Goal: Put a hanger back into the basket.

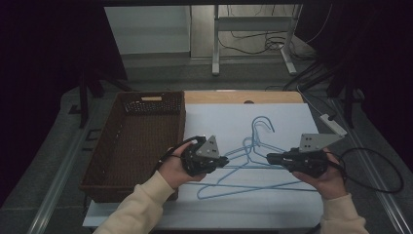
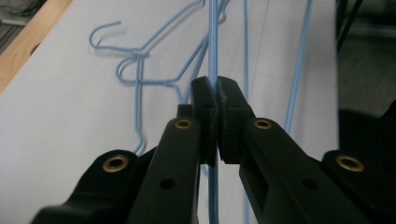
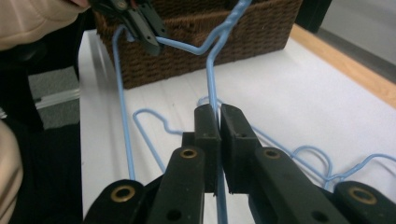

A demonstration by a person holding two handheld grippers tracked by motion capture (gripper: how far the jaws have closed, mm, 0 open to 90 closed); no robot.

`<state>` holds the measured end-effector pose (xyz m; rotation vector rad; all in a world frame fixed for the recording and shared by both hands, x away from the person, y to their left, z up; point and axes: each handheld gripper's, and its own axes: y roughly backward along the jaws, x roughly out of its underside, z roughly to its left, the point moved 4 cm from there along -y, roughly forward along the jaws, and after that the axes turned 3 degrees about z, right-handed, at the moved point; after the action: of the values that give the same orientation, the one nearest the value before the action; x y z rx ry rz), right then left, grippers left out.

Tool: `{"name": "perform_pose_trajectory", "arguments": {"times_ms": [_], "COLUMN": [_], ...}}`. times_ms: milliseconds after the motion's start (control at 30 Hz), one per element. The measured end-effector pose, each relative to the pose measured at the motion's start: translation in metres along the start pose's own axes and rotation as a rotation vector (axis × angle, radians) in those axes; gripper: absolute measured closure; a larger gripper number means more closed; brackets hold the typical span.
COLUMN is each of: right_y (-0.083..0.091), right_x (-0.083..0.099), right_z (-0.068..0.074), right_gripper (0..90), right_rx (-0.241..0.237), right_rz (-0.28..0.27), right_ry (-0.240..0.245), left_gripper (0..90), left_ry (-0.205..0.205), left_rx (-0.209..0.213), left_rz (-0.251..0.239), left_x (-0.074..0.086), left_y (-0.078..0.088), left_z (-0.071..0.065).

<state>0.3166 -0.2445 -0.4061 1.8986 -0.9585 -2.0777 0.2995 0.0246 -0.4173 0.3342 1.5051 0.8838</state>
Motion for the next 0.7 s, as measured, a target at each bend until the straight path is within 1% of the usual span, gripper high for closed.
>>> {"name": "perform_pose_trajectory", "arguments": {"times_ms": [33, 67, 100, 133, 200, 233, 267, 333, 367, 433, 533, 600, 667, 700], "right_y": [0.0, 0.001, 0.002, 0.004, 0.007, 0.009, 0.011, 0.015, 0.017, 0.02, 0.021, 0.02, 0.02, 0.02], "right_x": [0.0, -0.001, -0.002, -0.002, -0.003, -0.004, -0.004, -0.005, -0.006, -0.007, -0.006, -0.004, -0.002, -0.001], "right_z": [0.0, 0.0, -0.001, -0.001, -0.002, -0.003, -0.005, -0.007, -0.007, -0.008, -0.009, -0.01, -0.012, -0.012], "right_gripper": [85.0, 84.4, 82.6, 81.1, 74.4, 70.9, 68.6, 60.6, 55.7, 49.6, 43.8, 40.1, 38.0, 37.5], "right_rx": [0.0, 0.007, 0.027, 0.032, 0.051, 0.07, 0.09, 0.124, 0.137, 0.166, 0.19, 0.21, 0.235, 0.239], "right_rz": [0.0, -0.004, -0.019, -0.029, -0.058, -0.08, -0.105, -0.158, -0.174, -0.201, -0.204, -0.199, -0.196, -0.201], "right_ry": [0.0, 0.001, -0.002, -0.005, -0.017, -0.027, -0.033, -0.058, -0.065, -0.075, -0.083, -0.098, -0.107, -0.113], "left_gripper": [87.4, 87.4, 87.5, 87.5, 87.6, 87.6, 87.6, 87.6, 87.7, 87.6, 87.6, 87.6, 87.6, 87.6], "left_ry": [0.0, 0.014, 0.022, 0.028, 0.049, 0.062, 0.07, 0.083, 0.085, 0.088, 0.099, 0.117, 0.141, 0.153], "left_rx": [0.0, -0.003, -0.001, 0.001, 0.005, 0.021, 0.027, 0.014, 0.006, -0.007, -0.041, -0.062, -0.079, -0.09], "left_rz": [0.0, -0.021, -0.035, -0.05, -0.077, -0.094, -0.109, -0.123, -0.125, -0.126, -0.13, -0.139, -0.151, -0.156], "left_x": [0.0, 0.0, 0.0, 0.0, 0.0, 0.0, 0.0, 0.002, 0.004, 0.006, 0.01, 0.016, 0.021, 0.025], "left_y": [0.0, 0.005, 0.008, 0.012, 0.019, 0.022, 0.026, 0.034, 0.037, 0.042, 0.051, 0.058, 0.064, 0.068], "left_z": [0.0, 0.0, 0.0, 0.0, 0.0, 0.001, 0.002, 0.004, 0.005, 0.007, 0.009, 0.011, 0.013, 0.015]}}
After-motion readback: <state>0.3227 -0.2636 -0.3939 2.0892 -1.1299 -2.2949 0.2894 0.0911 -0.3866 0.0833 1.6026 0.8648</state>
